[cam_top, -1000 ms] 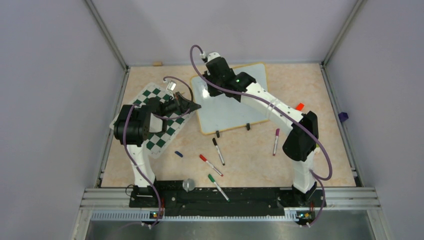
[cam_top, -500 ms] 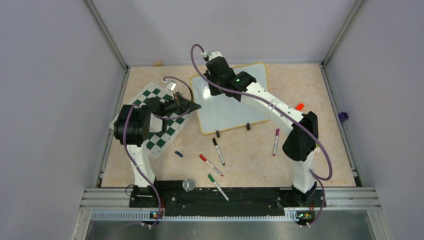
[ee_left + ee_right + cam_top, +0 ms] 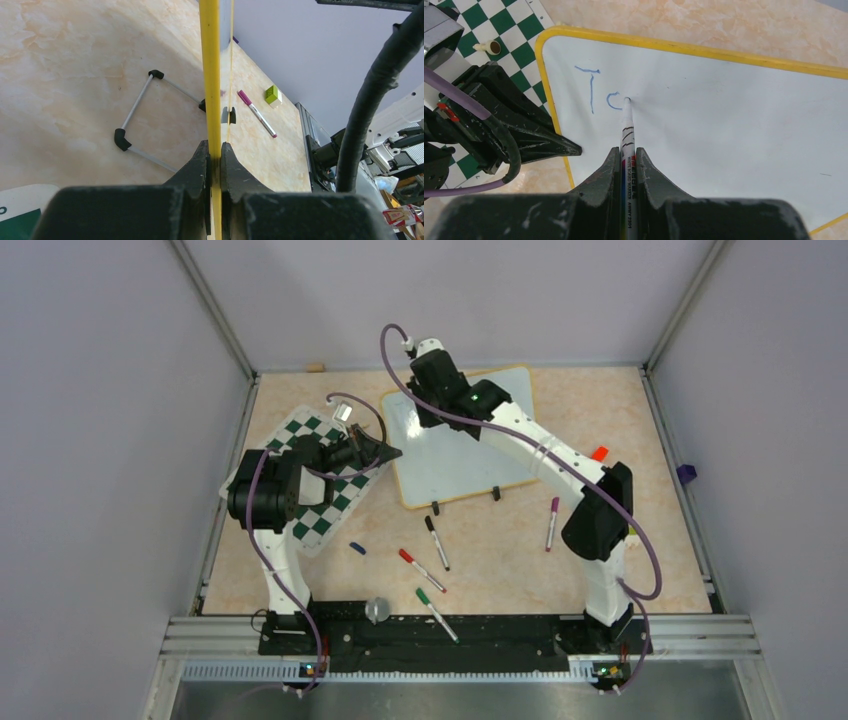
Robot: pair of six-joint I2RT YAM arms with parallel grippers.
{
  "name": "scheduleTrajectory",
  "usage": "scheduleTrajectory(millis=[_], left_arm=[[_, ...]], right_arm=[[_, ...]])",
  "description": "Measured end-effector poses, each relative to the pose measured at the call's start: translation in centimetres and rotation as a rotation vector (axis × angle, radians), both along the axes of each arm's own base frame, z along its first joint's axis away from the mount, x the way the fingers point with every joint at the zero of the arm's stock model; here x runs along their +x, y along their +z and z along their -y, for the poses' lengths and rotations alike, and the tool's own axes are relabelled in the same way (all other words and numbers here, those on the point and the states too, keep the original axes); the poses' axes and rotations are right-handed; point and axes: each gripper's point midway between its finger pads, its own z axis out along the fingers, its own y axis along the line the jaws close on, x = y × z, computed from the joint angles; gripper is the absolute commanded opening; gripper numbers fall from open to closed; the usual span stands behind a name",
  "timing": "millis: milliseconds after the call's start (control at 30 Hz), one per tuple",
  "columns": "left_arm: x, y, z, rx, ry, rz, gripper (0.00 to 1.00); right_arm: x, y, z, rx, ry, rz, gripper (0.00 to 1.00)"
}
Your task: Write a sentence on the whiteboard
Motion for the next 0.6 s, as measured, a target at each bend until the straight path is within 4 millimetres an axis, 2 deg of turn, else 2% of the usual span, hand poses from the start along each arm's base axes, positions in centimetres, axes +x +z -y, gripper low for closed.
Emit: scheduleTrajectory(millis=[600], left_arm=[[0.00, -0.04, 0.00, 0.000, 0.000, -0.004, 0.00]], right_arm=[[0.20, 0.19, -0.73, 0.019, 0.017, 0.000, 0.00]])
